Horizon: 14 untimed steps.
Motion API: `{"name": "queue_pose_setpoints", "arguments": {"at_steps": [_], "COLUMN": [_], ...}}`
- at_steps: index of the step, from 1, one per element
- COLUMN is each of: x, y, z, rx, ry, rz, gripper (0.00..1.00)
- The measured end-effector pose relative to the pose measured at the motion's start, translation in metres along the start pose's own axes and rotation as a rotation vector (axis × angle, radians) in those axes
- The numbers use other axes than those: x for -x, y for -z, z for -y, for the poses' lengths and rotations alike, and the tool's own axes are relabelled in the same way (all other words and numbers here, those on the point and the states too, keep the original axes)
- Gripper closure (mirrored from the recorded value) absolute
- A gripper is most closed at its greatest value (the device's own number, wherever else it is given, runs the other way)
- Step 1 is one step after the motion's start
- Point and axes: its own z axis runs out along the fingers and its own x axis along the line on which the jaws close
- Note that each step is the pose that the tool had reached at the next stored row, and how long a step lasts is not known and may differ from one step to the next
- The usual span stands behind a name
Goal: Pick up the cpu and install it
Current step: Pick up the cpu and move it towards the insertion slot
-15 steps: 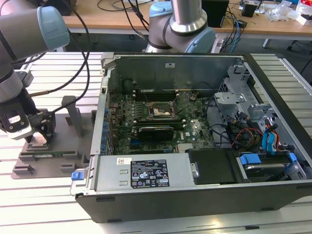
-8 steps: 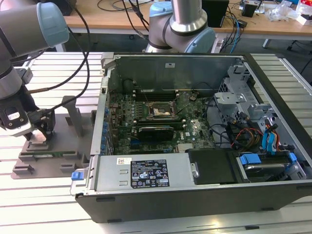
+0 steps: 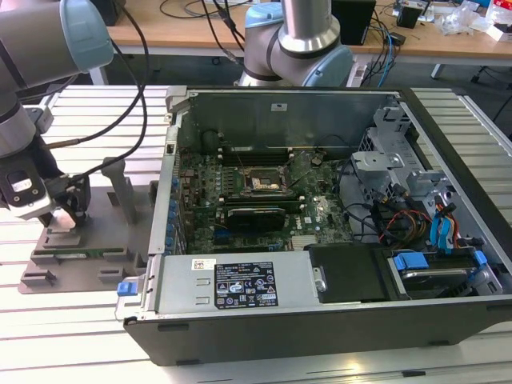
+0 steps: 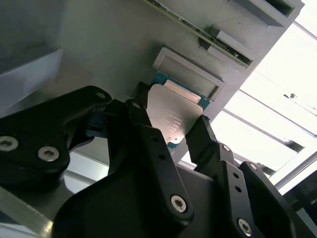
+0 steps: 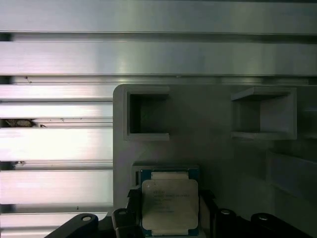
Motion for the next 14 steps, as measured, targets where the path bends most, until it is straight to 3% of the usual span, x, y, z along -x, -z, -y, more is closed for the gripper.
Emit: {"name": "queue_pose_setpoints", "arguments": {"at_steps": [14], "x": [0.0001], "y": [0.0042], "z": [0.0], "rx": [0.0001], "ry": [0.0], "rz": [0.0001], "gripper": [0.45]}}
